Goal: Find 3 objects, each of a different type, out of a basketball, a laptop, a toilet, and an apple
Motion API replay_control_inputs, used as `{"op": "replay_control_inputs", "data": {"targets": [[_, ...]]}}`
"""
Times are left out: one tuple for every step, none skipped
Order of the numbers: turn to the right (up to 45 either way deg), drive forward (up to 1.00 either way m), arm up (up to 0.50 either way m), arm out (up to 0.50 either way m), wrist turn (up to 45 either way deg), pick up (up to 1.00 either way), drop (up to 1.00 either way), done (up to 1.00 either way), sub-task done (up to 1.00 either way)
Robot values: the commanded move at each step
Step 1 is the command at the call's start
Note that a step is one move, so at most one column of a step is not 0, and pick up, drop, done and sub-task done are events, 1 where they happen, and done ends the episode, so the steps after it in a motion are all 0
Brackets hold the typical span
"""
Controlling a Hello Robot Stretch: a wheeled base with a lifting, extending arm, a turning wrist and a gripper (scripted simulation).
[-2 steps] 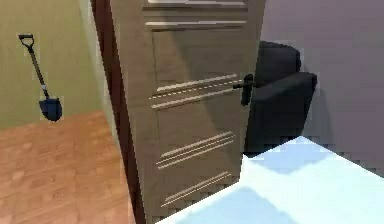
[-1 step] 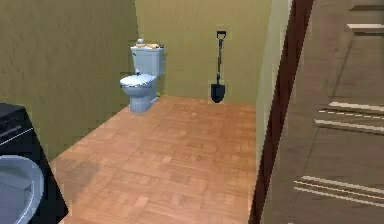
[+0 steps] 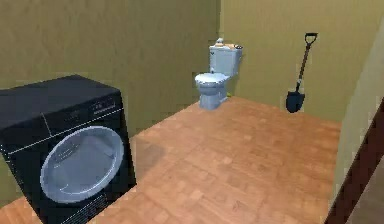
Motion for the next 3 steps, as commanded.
{"op": "replay_control_inputs", "data": {"targets": [[0.0, 0.95, 0.0, 0.0, 0.0, 0.0, 0.0, 0.0, 0.0], [30.0, 0.0, 0.0, 0.0, 0.0, 0.0, 0.0, 0.0, 0.0], [0.0, 1.0, 0.0, 0.0, 0.0, 0.0, 0.0, 0.0, 0.0]]}}
